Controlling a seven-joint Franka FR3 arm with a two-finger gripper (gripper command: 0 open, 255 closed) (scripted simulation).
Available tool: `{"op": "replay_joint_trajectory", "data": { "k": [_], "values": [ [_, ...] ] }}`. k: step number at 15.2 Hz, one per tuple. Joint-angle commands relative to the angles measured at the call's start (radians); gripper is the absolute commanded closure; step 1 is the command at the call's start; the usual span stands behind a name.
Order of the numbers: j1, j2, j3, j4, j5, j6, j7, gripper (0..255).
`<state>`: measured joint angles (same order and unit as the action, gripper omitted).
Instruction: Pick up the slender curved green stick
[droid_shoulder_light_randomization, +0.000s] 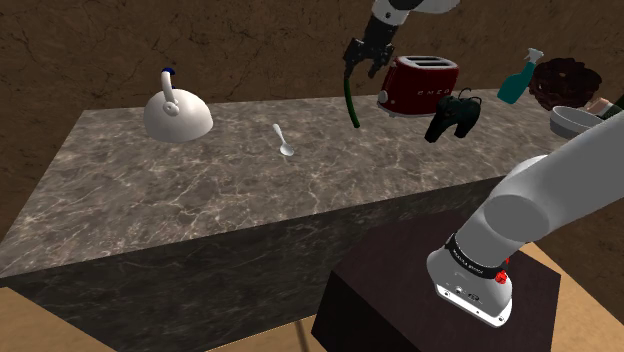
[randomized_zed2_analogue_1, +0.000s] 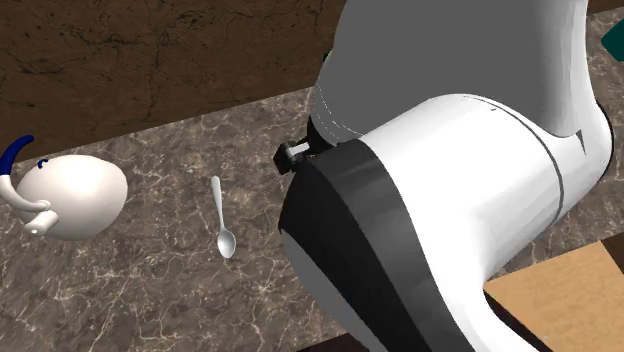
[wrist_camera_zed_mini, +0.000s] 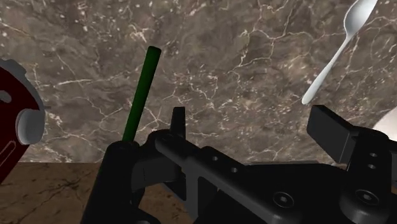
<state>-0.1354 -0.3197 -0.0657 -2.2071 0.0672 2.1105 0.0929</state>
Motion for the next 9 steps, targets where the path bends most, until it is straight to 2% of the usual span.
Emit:
{"op": "replay_joint_trajectory", "data": {
  "k": [1,9],
  "values": [
    [-0.01,0.062,-0.012,0.021,0.009,0.041,0.01,0],
    [-0.057,0.308,-0.076,0.145,0.071,0.148,0.01,0]
  ]
}}
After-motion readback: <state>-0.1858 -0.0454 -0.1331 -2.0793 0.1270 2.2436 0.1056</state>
